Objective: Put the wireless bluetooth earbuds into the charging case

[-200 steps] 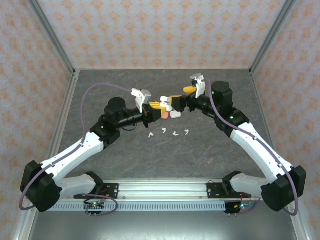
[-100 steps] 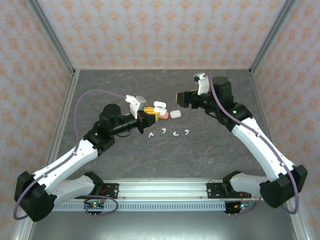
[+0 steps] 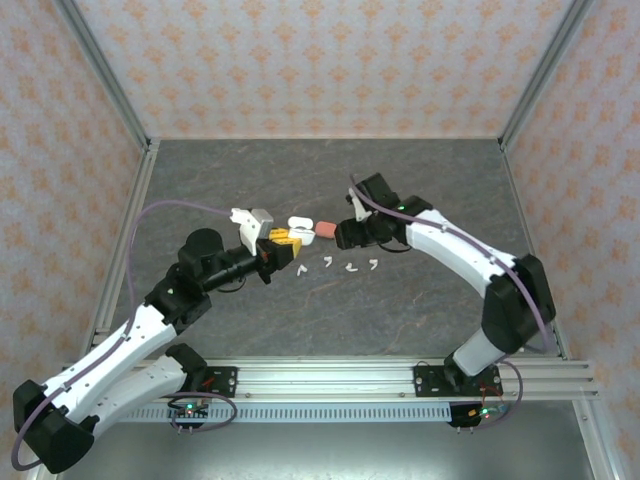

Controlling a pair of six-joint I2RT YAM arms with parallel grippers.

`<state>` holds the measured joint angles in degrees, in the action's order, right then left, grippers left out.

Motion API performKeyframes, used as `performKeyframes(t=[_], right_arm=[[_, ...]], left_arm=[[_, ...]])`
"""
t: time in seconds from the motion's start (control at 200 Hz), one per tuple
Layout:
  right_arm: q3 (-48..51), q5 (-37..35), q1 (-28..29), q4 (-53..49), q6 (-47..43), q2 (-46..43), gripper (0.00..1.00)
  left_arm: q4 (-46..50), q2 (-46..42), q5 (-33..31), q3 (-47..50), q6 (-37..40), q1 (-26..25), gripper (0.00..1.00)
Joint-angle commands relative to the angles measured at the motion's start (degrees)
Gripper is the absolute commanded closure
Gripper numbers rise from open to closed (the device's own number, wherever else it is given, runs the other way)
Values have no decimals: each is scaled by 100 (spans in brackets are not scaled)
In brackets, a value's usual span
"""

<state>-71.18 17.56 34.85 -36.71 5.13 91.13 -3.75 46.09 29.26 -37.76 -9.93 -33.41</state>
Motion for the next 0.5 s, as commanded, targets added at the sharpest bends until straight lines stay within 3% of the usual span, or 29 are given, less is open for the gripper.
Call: performKeyframes(t=[0.0,0.495], right_arm=[[-49,-278,149,-225,-259,325,39],[95,-95,218,29,-269,1359,39]], left_arm=[[89,-82,-157,56,145,-48,100],[84,63,-192,-12,141,-49,100]])
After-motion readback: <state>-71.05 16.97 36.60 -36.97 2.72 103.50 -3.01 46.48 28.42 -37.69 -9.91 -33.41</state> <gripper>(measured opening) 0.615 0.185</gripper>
